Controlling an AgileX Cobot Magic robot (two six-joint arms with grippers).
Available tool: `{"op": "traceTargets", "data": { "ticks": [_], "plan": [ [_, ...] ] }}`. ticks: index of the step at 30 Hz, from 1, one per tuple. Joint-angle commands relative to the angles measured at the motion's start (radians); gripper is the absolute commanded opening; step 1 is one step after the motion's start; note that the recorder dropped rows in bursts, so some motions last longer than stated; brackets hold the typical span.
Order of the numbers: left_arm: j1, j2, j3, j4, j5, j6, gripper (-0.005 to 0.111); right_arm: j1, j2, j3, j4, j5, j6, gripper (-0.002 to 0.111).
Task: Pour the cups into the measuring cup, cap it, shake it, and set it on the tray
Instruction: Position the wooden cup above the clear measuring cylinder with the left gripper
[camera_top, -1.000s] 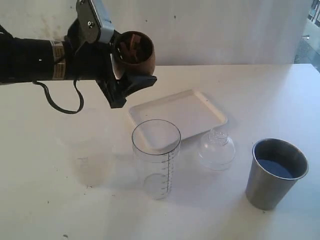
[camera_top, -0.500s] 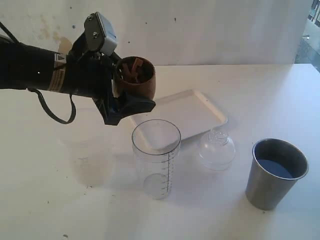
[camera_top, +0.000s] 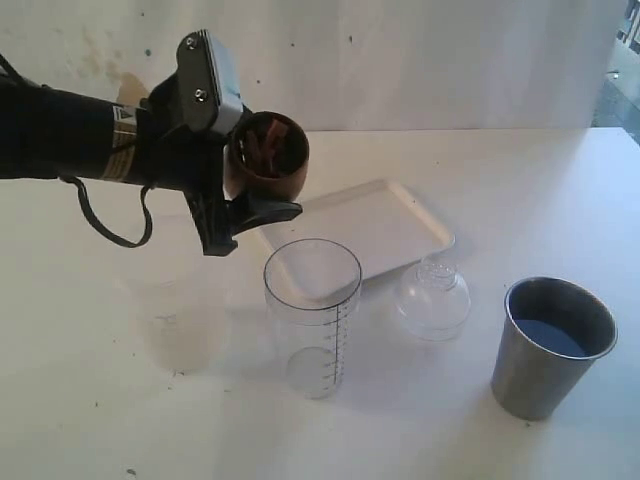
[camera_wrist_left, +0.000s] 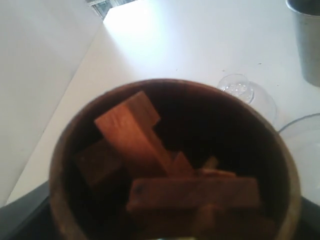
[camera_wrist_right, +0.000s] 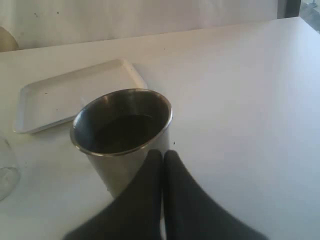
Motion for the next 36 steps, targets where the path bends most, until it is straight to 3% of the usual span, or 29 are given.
{"op": "traceTargets", "data": {
  "ticks": [1,4,12,30,36],
  "plan": [
    [-0.047,-0.012,-0.010,-0.040,0.039,0.033,0.000,0.005,-0.005,0.006,-0.004,0.000,0.002,0.000],
    [-0.061,-0.012,-0.010,-0.045,0.112,0.053,0.000,0.005,-0.005,0.006,-0.004,0.000,0.002,0.000],
    [-0.106,-0.012,-0.010,-0.045,0.129,0.117,0.000,0.005,-0.005,0.006,-0.004,0.000,0.002,0.000],
    [-0.106,-0.012,-0.010,-0.045,0.127,0.367,0.000,0.005,-0.005,0.006,-0.004,0.000,0.002,0.000],
    [-0.108,-0.012,-0.010,-0.045,0.127,0.334,0.000,0.005,-0.005,0.006,-0.004,0.000,0.016,0.000]
  ]
}}
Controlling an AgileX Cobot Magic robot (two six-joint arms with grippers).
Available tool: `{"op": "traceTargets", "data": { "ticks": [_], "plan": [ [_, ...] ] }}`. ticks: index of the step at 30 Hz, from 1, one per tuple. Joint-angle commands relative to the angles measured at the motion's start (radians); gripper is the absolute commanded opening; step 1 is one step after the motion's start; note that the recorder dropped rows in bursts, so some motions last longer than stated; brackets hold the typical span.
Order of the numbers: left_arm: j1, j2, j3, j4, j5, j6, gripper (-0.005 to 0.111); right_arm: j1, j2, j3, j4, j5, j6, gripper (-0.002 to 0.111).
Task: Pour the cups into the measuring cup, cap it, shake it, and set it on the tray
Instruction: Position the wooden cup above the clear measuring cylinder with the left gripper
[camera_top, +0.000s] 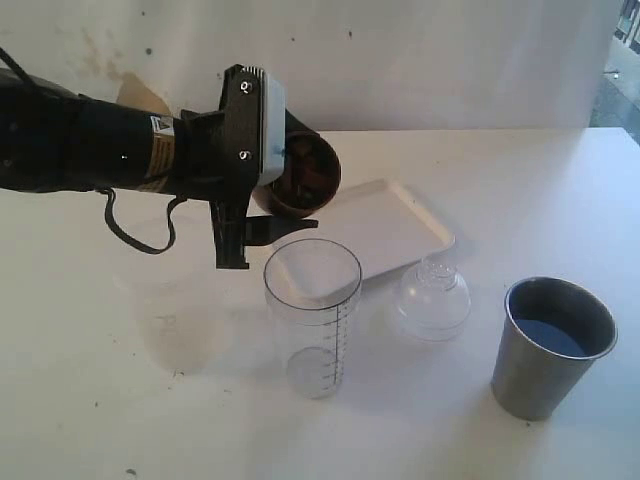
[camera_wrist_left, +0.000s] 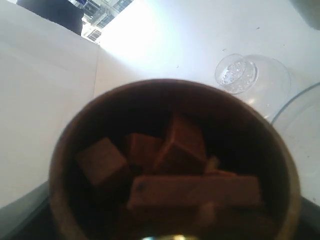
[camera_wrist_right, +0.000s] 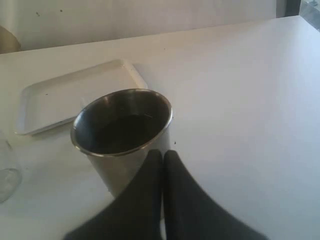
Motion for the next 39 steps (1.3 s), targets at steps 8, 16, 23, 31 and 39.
{"op": "traceTargets", "data": {
  "ticks": [8,16,23,31,39],
  "plan": [
    [-0.006,-0.012,-0.010,-0.020,-0.069,-0.085,0.000,0.005,-0.005,0.006,-0.004,0.000,0.004,0.000],
    [-0.006,-0.012,-0.010,0.002,-0.113,-0.125,0.000,0.005,-0.005,0.006,-0.004,0.000,0.004,0.000],
    [-0.006,-0.012,-0.010,0.006,-0.050,-0.122,0.000,0.005,-0.005,0.006,-0.004,0.000,0.004,0.000],
    [-0.006,-0.014,-0.010,0.002,-0.023,-0.052,0.000,0.005,-0.005,0.006,-0.004,0.000,0.004,0.000],
    [-0.006,-0.072,-0.008,0.002,0.014,-0.044,0.000,0.005,-0.005,0.006,-0.004,0.000,0.004,0.000]
  ]
}}
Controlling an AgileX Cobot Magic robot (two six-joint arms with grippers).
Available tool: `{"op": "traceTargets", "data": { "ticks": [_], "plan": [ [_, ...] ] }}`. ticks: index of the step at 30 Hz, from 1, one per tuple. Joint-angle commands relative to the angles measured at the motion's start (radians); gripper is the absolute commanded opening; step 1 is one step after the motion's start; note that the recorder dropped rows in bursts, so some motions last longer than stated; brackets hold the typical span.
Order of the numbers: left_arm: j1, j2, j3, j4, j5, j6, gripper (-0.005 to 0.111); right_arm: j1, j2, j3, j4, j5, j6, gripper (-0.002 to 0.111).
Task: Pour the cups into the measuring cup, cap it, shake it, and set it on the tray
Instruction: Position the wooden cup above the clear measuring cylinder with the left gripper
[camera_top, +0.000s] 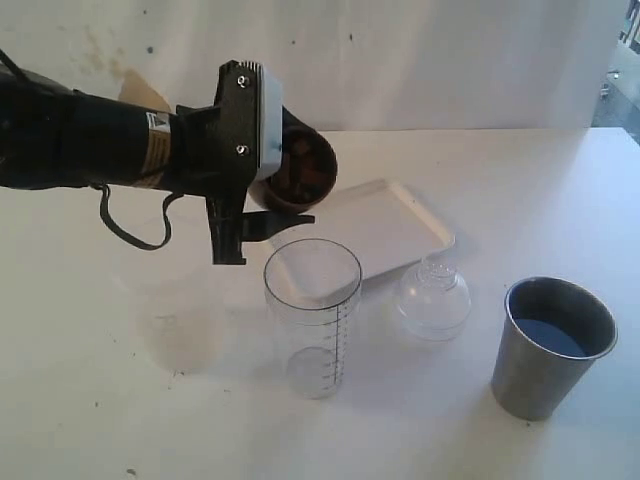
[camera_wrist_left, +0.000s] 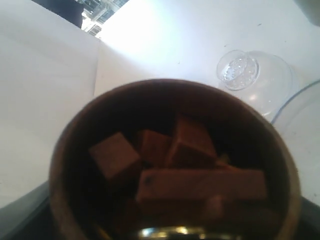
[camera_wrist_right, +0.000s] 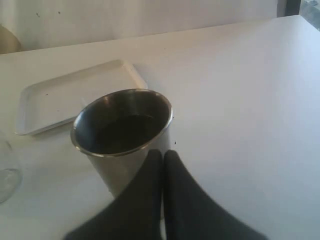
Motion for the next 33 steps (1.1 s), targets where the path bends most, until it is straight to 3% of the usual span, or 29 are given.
{"op": "traceTargets", "data": {
  "ticks": [1,5,9,13,20,27,33],
  "plan": [
    [-0.004,-0.063,-0.008,-0.019,0.002,-0.018,0.000,0.005,-0.005,0.006,-0.004,0.000,0.004,0.000],
    [-0.017,-0.077,0.020,-0.013,-0.003,-0.028,0.000,0.005,-0.005,0.006,-0.004,0.000,0.004,0.000],
    [-0.072,-0.077,0.052,-0.035,0.120,0.035,0.000,0.005,-0.005,0.006,-0.004,0.000,0.004,0.000],
    [-0.072,-0.077,0.038,-0.040,0.163,0.065,0.000,0.005,-0.005,0.006,-0.004,0.000,0.004,0.000],
    [-0.076,-0.077,0.038,-0.032,0.075,0.080,0.000,0.005,-0.005,0.006,-0.004,0.000,0.004,0.000],
    [-0.141,-0.077,0.042,-0.026,0.230,0.093,0.000,0.005,-0.005,0.006,-0.004,0.000,0.004,0.000],
    [-0.146,-0.077,0.042,-0.026,0.295,0.114,0.000,0.005,-0.005,0.006,-0.004,0.000,0.004,0.000]
  ]
}}
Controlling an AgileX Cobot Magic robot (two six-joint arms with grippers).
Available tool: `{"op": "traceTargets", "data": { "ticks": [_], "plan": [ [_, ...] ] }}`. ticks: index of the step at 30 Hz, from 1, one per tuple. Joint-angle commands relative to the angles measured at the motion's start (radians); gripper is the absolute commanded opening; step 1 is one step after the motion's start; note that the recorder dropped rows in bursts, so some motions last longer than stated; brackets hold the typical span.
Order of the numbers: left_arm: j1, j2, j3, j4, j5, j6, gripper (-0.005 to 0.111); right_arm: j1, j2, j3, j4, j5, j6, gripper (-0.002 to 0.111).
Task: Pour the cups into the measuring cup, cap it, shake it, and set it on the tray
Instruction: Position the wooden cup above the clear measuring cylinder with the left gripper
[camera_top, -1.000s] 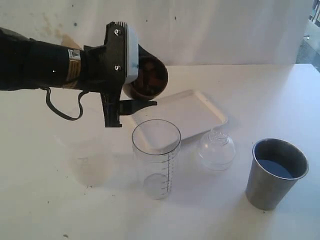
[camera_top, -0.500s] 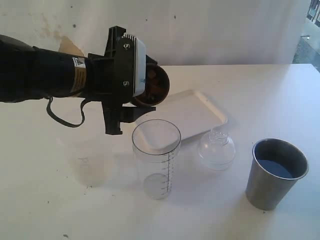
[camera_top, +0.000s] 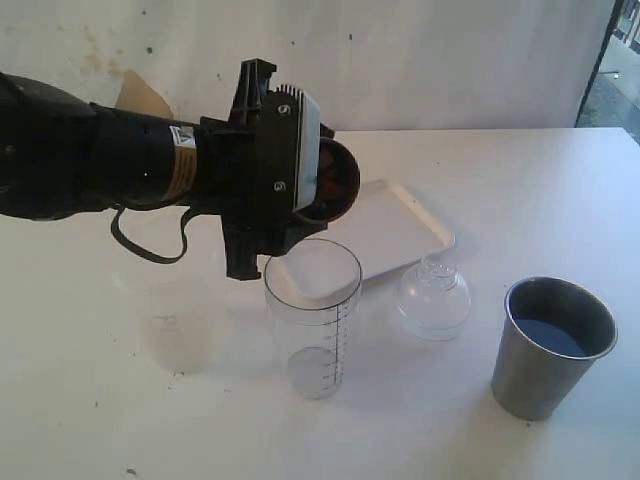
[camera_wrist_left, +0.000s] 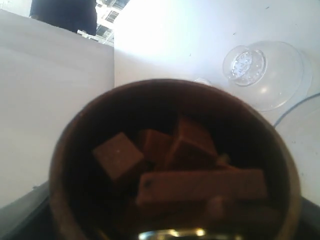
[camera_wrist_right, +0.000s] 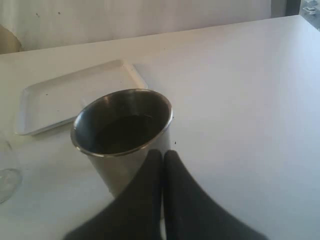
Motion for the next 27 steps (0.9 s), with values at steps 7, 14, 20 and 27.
{"op": "traceTargets", "data": {
  "ticks": [7,14,20,27],
  "plan": [
    [-0.005,-0.012,-0.001,0.039,-0.027,0.067,0.000,0.005,-0.005,0.006,-0.004,0.000,0.004,0.000],
    [0.004,-0.025,0.048,0.037,-0.044,0.092,0.000,0.005,-0.005,0.006,-0.004,0.000,0.004,0.000],
    [0.011,-0.047,0.046,-0.004,-0.046,0.122,0.000,0.005,-0.005,0.006,-0.004,0.000,0.004,0.000],
    [0.011,-0.061,0.046,-0.063,0.044,0.220,0.000,0.005,-0.005,0.006,-0.004,0.000,0.004,0.000]
  ]
}}
